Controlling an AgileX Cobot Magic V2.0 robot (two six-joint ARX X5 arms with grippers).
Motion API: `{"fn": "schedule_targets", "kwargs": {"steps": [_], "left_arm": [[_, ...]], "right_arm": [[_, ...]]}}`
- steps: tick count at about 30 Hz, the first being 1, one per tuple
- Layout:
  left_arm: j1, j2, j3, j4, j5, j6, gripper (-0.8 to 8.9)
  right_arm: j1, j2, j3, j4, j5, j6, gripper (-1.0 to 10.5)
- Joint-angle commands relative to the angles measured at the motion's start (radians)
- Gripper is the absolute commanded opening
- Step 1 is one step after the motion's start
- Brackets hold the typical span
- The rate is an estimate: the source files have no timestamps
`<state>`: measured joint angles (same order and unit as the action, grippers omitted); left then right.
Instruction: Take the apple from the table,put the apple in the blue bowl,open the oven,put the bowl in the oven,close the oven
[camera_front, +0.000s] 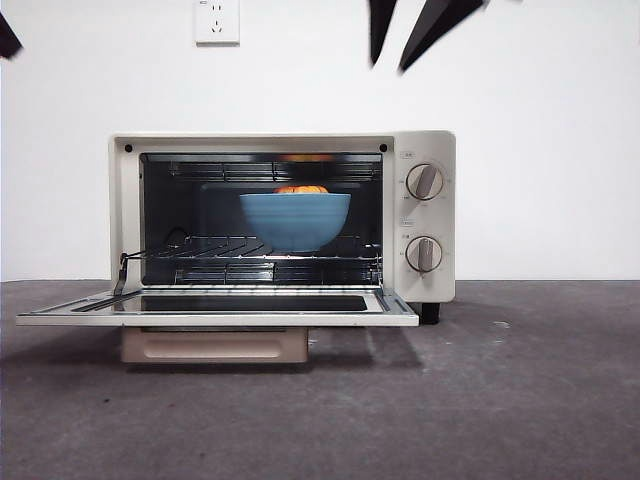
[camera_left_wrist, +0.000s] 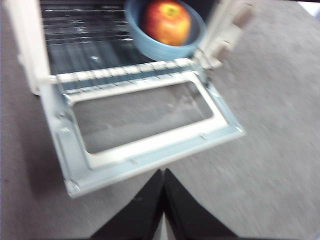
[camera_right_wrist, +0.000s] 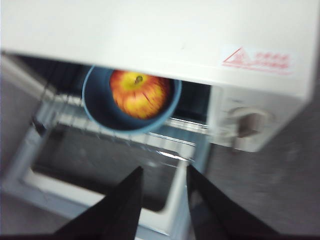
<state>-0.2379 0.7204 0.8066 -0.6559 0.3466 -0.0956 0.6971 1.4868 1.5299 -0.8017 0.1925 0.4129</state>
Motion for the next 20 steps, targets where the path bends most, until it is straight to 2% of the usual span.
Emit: {"fn": "schedule_targets", "kwargs": {"steps": [1, 5, 10, 13, 20], "left_arm": [[0.027, 0.061, -0.001, 0.052, 0.021, -0.018, 0.06], [0.098, 0.148, -0.002, 0.117, 0.097, -0.025, 0.06], [0.185, 0.267, -0.002, 0.176, 0.146, -0.029, 0.06], [0.232, 0.348, -0.003, 0.214, 0.212, -0.029, 0.06], [0.27, 0.546, -0.004, 0.304, 0.222, -0.029, 0.06]], "right_arm": [[0.041, -0.04, 0.016, -0.048, 0.025, -0.149, 1.4], [0.083, -0.134, -0.036, -0.063, 0.022, -0.192, 1.4], [0.108, -0.259, -0.174, -0.039, 0.022, -0.193, 1.4], [0.108, -0.354, -0.298, -0.008, 0.018, -0.193, 1.4], [0.108, -0.569, -0.569, 0.048, 0.018, -0.158, 1.4]]}}
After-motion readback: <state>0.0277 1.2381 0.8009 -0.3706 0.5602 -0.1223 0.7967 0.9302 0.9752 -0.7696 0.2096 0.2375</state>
